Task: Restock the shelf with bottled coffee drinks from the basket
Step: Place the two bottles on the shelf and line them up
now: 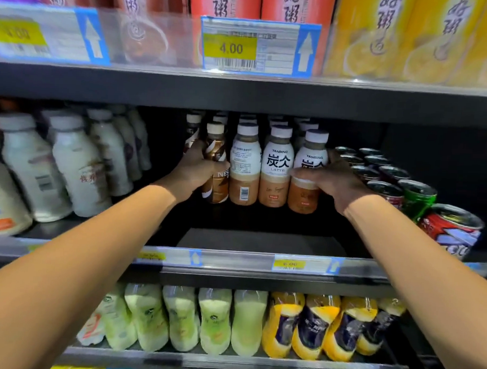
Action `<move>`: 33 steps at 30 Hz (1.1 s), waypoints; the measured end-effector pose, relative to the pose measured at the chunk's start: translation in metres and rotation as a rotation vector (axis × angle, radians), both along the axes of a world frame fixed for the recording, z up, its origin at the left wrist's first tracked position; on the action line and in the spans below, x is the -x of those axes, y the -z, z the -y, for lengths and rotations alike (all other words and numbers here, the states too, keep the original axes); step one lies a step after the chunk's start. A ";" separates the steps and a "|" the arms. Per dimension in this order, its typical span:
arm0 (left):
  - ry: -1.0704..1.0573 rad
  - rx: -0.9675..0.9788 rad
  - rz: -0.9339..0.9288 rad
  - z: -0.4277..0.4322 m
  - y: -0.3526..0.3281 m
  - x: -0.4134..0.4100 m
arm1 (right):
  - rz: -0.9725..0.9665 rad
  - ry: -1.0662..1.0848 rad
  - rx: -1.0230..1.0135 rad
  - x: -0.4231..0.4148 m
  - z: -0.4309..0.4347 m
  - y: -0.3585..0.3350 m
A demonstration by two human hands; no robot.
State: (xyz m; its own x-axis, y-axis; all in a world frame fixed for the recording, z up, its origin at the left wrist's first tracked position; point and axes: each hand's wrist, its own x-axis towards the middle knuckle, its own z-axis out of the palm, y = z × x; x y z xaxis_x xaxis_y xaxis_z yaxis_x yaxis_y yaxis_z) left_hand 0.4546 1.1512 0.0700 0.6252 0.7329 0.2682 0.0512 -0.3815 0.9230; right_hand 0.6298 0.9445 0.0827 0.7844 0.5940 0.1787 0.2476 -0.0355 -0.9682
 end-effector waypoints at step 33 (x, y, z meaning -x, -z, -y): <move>-0.040 0.069 0.053 -0.010 0.010 -0.004 | 0.030 -0.029 0.066 -0.016 -0.006 0.006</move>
State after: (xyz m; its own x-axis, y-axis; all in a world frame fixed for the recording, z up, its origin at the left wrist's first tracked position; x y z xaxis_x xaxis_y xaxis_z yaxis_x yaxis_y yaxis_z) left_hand 0.4582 1.1611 0.0602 0.5816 0.7748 0.2479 0.0154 -0.3151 0.9489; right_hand 0.6456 0.9502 0.0766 0.7614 0.6278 0.1616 0.2784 -0.0916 -0.9561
